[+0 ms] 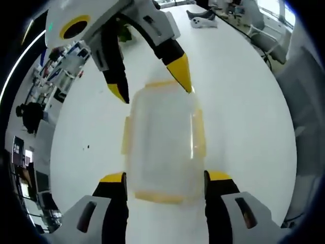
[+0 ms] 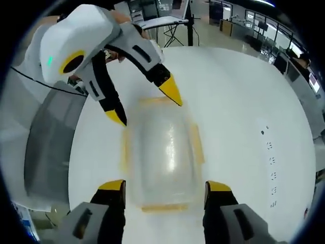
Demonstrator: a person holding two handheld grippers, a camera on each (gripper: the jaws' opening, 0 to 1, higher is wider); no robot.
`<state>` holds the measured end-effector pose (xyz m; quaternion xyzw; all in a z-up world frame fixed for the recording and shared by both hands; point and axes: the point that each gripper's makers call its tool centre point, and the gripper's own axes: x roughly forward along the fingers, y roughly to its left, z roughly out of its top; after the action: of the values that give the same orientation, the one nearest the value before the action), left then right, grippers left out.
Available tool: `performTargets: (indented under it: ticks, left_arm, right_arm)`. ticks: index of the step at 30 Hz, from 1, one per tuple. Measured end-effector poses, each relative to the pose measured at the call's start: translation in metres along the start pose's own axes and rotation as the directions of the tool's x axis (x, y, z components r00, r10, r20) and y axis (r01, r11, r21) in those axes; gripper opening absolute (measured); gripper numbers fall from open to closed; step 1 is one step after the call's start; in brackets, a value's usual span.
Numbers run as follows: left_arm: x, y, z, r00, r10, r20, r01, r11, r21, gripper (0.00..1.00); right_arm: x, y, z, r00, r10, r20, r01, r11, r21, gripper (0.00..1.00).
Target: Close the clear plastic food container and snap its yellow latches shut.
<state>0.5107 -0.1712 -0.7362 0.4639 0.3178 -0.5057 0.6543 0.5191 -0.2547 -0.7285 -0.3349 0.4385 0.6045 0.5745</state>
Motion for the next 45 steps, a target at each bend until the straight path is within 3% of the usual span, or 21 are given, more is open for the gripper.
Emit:
performTargets:
  ticks: [8, 22, 29, 33, 45]
  left_arm:
    - [0.002, 0.0, 0.0, 1.0, -0.007, 0.001, 0.007, 1.0, 0.007, 0.61]
    - [0.016, 0.004, -0.001, 0.999, -0.016, -0.03, 0.017, 1.0, 0.014, 0.74]
    - [0.025, 0.004, -0.009, 0.998, -0.023, -0.065, 0.024, 1.0, 0.006, 0.77]
    - [0.031, 0.003, -0.01, 0.997, -0.027, -0.069, 0.028, 1.0, 0.014, 0.79]
    - [0.036, 0.002, -0.009, 0.996, -0.034, -0.082, 0.034, 0.999, 0.0, 0.81]
  right_arm:
    - [0.004, 0.003, -0.005, 1.0, -0.013, -0.005, 0.013, 1.0, -0.021, 0.66]
    - [0.014, 0.005, -0.007, 0.998, -0.059, -0.013, 0.058, 0.995, -0.081, 0.77]
    - [0.023, 0.002, -0.011, 0.995, -0.096, -0.033, 0.092, 0.989, -0.117, 0.76]
    - [0.024, -0.001, -0.008, 0.993, -0.117, -0.013, 0.115, 0.987, -0.116, 0.76]
    - [0.027, 0.0, -0.014, 0.992, -0.124, -0.026, 0.12, 0.985, -0.123, 0.74]
